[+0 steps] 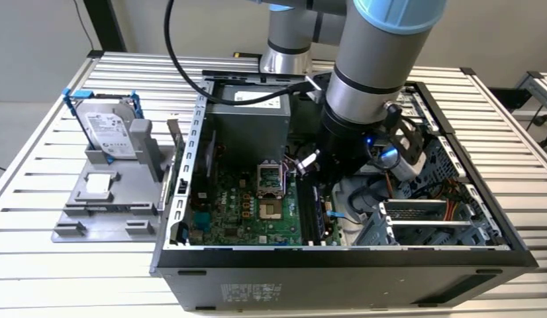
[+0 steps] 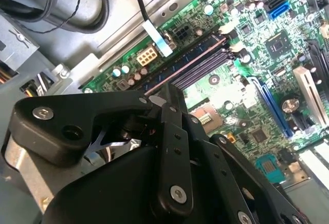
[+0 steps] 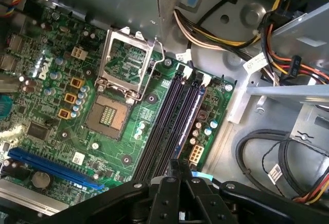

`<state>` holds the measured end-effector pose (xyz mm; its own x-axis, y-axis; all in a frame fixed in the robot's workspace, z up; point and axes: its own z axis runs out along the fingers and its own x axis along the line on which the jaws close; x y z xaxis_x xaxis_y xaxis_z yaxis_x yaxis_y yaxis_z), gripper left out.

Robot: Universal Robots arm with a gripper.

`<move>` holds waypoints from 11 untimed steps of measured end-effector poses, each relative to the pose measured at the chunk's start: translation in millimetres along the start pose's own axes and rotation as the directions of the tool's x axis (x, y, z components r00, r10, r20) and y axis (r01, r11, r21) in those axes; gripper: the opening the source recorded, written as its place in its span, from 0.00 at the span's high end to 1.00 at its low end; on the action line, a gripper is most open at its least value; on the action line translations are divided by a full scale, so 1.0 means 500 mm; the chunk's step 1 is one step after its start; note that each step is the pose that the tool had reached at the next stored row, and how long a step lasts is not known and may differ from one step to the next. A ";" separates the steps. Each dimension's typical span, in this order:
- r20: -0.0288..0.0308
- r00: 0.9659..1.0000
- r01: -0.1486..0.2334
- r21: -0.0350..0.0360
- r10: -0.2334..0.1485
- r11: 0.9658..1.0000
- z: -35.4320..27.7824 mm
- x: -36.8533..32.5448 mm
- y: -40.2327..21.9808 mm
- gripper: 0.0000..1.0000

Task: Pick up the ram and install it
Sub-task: 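Press down the ram until it locks into place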

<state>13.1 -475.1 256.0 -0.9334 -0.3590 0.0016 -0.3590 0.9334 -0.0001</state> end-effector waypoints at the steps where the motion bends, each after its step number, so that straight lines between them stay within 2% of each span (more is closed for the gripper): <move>1: 0.000 1.000 0.004 0.000 -0.004 1.000 0.000 0.000 0.000 1.00; 11: 0.000 0.999 0.053 0.000 -0.053 0.999 -0.003 0.000 0.000 1.00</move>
<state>13.2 -475.1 257.4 -0.9132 -0.4075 0.0016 -0.4075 0.9132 0.0001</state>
